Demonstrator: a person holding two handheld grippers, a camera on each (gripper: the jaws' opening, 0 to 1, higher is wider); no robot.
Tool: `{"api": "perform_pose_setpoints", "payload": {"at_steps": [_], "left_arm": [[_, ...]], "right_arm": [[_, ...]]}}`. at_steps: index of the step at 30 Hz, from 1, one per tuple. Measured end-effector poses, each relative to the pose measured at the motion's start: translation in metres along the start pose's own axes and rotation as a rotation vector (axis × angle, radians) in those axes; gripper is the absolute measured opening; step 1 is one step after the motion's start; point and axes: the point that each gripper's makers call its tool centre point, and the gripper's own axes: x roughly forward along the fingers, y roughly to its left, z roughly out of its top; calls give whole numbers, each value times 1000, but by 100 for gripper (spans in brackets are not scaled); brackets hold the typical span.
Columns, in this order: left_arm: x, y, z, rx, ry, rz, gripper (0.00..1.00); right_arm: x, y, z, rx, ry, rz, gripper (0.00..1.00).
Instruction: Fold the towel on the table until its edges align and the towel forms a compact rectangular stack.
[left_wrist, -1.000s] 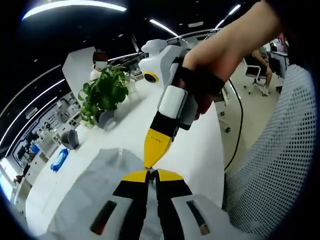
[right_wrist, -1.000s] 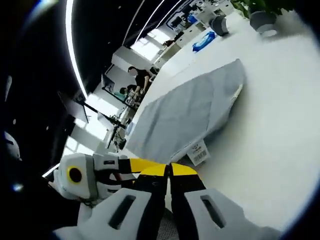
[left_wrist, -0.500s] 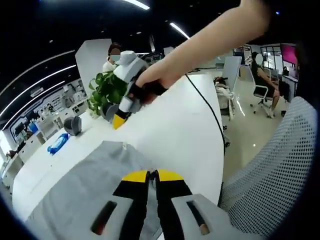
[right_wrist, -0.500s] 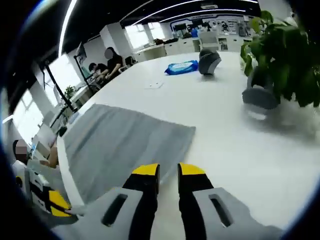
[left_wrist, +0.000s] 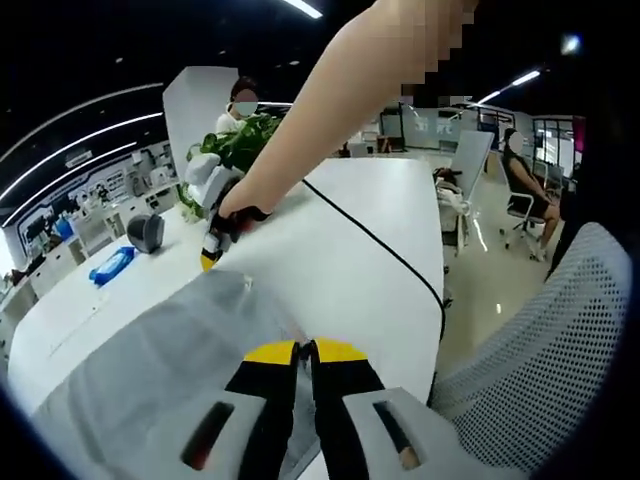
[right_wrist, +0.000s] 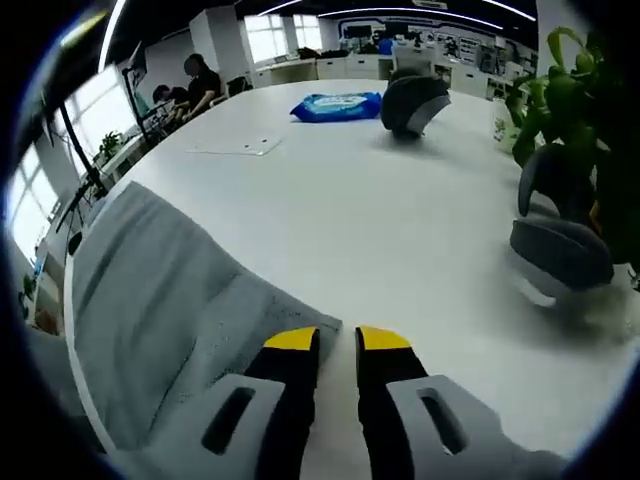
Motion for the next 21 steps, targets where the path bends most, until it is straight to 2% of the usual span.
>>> {"api": "perform_pose_setpoints", "payload": {"at_steps": [1, 2, 3, 4, 5, 7, 10, 13, 16, 21], "left_arm": [[0, -1, 0, -3, 0, -3, 5], [0, -2, 0, -6, 1, -5, 5], [0, -3, 1, -11, -1, -8, 5], [0, -5, 4, -14, -9, -14, 5], [0, -7, 8, -13, -17, -21, 5], [-2, -13, 14, -11, -23, -33, 5], [-6, -23, 26, -7, -39, -52, 5], [-13, -31, 43, 2, -66, -62, 5], [-20, -42, 69, 13, -115, -92, 5], [-33, -57, 108, 70, -186, -123, 5]], "right_arm": [[1, 8, -6, -40, 33, 7, 12], [1, 12, -5, -66, 29, 0, 11], [-2, 16, -8, -133, 60, -15, 8], [-1, 20, -5, -168, 50, -6, 7], [-1, 23, -5, -166, 49, -12, 6], [-8, 23, -2, -284, 45, -27, 2], [-24, 33, 11, -315, -15, 8, 1], [-43, 33, 23, -320, -64, 35, 1], [-67, 32, 33, -334, -109, 49, 1], [-110, 22, 52, -307, -193, 67, 1]]}}
